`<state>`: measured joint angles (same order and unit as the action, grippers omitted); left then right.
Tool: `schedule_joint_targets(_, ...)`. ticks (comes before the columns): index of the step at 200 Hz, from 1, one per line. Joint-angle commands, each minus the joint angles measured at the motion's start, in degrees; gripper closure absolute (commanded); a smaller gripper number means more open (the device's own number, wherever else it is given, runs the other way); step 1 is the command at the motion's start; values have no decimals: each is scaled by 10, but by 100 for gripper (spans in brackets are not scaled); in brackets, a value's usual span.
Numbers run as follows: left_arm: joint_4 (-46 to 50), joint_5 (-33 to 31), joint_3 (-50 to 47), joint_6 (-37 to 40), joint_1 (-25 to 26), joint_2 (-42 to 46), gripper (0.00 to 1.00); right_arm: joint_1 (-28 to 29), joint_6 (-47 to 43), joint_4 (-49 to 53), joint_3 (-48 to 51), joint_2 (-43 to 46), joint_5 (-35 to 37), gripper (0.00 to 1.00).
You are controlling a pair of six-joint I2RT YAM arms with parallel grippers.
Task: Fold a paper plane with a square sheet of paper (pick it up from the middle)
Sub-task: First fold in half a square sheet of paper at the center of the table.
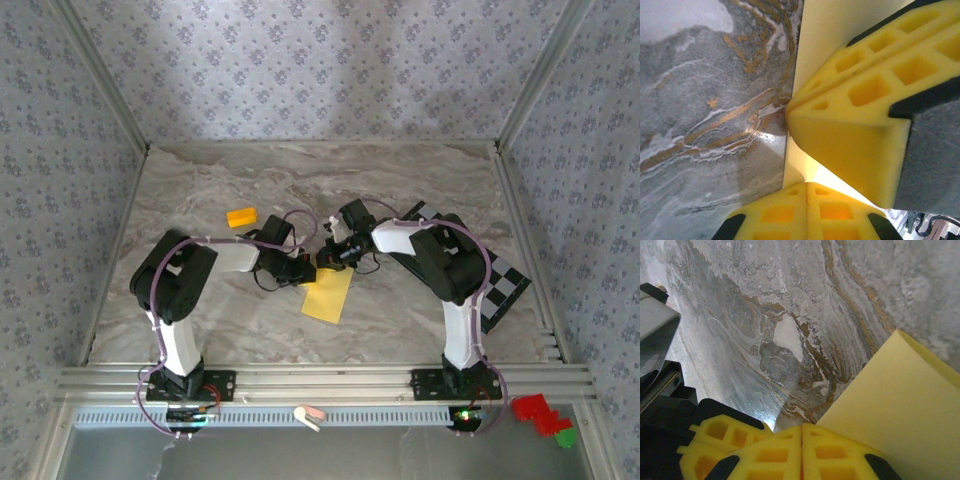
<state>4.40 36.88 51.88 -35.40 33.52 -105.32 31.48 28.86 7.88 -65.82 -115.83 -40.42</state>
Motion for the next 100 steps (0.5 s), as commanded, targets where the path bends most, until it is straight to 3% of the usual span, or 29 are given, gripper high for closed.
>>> schedule_joint_targets(1, 20, -4, -6, 19, 8, -6, 100, -8, -13, 38, 21, -30, 51, 92)
schedule_joint_targets(100, 0, 9, -113, -7, 21, 50, 100, -9, -11, 51, 19, -34, 68, 93)
